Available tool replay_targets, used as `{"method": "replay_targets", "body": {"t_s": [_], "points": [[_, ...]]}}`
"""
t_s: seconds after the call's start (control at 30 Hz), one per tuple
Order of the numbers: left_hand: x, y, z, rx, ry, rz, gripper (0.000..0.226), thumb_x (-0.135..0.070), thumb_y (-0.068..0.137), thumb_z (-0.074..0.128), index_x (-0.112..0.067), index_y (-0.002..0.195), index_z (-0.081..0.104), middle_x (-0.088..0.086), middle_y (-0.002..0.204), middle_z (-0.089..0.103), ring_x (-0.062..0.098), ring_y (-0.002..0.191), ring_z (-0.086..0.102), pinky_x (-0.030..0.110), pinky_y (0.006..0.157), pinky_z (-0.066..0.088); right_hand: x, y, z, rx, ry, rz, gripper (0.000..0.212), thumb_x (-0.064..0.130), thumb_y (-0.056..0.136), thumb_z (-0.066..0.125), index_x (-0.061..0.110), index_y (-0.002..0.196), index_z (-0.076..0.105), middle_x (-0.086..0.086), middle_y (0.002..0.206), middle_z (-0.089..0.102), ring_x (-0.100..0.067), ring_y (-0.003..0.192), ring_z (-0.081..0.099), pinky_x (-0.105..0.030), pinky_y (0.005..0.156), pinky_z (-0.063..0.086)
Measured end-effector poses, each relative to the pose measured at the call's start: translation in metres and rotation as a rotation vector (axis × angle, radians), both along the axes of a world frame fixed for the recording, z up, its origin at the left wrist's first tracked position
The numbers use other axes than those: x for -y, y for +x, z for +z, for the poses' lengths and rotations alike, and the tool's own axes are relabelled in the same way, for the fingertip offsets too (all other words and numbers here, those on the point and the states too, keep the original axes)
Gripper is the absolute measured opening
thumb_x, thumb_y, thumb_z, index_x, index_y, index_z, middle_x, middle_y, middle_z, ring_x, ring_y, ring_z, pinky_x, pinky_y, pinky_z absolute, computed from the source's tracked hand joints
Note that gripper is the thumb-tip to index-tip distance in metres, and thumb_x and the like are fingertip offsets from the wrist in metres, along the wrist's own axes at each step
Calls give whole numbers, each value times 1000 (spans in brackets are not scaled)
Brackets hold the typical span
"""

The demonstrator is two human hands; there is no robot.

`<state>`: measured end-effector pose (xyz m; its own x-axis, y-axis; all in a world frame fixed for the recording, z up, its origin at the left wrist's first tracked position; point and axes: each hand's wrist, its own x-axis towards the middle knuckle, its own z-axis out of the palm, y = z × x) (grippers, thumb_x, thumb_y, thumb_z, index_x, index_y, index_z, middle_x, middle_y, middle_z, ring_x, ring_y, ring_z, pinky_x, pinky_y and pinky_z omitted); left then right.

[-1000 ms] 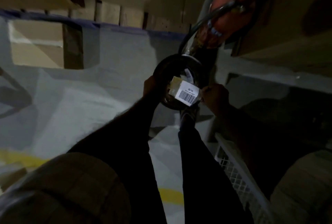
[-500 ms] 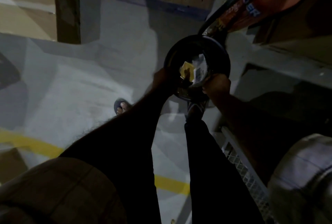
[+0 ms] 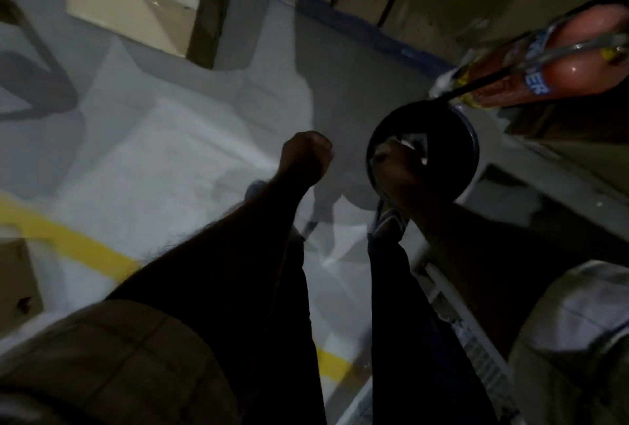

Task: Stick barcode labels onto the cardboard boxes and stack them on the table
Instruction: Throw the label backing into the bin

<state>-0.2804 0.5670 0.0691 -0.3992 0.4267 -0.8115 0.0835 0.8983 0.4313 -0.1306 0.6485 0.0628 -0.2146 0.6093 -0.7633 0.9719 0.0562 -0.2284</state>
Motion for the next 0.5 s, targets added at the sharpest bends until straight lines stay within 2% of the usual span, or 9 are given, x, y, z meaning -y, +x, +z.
{"method": "replay_targets", "body": {"t_s": [0.03, 0.13, 0.23, 0.37, 0.5], "points": [[5, -17, 5, -19, 13, 26, 12, -14, 86, 64, -12, 93, 74, 11, 95, 76, 27, 92, 73, 38, 85, 59, 5, -22, 0, -103, 12, 40, 26, 21, 94, 48, 7, 104, 67, -19, 109, 66, -37, 104, 61, -34, 84, 46], [24, -81, 31, -57, 75, 110, 6, -19, 81, 71, -13, 80, 73, 14, 90, 76, 32, 89, 72, 42, 84, 59, 20, -115, 38, -241, 69, 54, 26, 30, 89, 56, 7, 90, 67, -19, 99, 70, -37, 98, 63, -34, 85, 48], [46, -148, 71, -110, 98, 145, 12, -21, 85, 67, -10, 86, 73, 14, 92, 75, 32, 92, 71, 41, 85, 58, 35, -191, 68, -308, 50, 89, 25, 31, 91, 64, 7, 87, 66, -18, 95, 71, -36, 96, 64, -32, 81, 46], [78, -231, 110, -200, 113, 171, 24, -27, 90, 65, -5, 91, 74, 14, 96, 75, 30, 97, 69, 40, 90, 54, 43, -274, 106, -366, 52, 182, 29, 36, 92, 64, 8, 90, 66, -13, 94, 71, -28, 94, 64, -27, 77, 42], [89, -293, 121, -198, 124, 333, 25, -27, 90, 65, -3, 90, 73, 16, 97, 74, 32, 96, 70, 44, 89, 56, 35, -334, 117, -336, 96, 299, 31, 37, 95, 58, 8, 101, 66, -10, 102, 69, -23, 96, 61, -24, 77, 36]]}}
